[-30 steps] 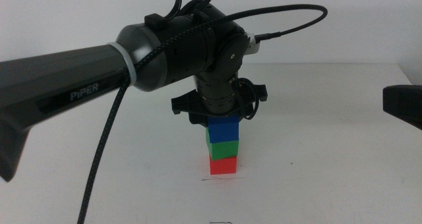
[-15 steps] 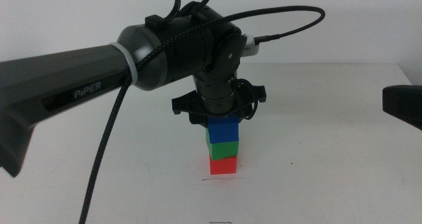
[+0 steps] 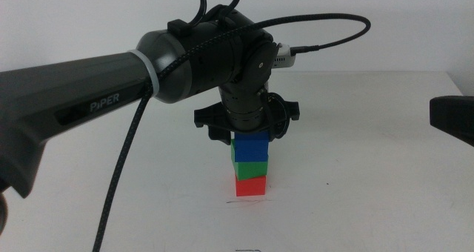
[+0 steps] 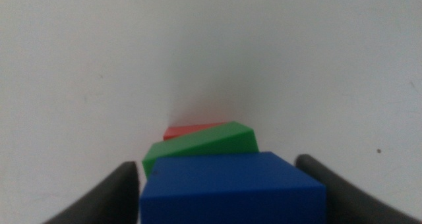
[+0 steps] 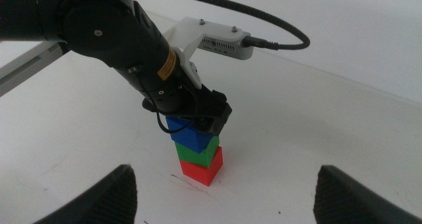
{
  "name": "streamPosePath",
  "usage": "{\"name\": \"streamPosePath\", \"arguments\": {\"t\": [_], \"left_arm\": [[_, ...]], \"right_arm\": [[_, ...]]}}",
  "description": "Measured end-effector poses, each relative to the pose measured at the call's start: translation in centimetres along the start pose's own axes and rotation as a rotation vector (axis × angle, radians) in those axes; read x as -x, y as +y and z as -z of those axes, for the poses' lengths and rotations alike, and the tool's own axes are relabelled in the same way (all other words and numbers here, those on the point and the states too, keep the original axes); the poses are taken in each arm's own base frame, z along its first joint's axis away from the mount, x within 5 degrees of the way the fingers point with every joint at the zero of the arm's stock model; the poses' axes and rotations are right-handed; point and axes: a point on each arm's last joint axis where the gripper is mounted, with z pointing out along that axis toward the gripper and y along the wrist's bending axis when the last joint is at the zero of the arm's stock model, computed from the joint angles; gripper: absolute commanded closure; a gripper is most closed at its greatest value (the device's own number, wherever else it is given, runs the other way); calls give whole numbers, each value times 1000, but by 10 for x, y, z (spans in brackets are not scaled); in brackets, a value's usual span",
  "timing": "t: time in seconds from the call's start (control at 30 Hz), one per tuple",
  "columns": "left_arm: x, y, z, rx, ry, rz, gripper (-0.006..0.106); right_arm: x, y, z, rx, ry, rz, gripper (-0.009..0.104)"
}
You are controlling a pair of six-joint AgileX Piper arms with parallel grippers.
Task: Stack red cubes first, then green, then blue cubes in a specific spot.
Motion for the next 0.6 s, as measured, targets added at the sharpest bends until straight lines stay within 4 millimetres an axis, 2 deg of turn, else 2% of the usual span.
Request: {"name": "streamPosePath", "arguments": {"t": [0.07,0.3,0.4,0.6], "left_arm": [[0,0,0,4,-4,-14,7],[2,1,7,-1,-22,-25,7],[3,2,20,-17,-45,-33,7],[7,8,63,-63,-124,-79,7]], "right_arm": [[0,0,0,0,0,0,18],[0,0,0,0,0,0,18],[0,0,0,0,0,0,18],[0,0,0,0,0,0,18]]}}
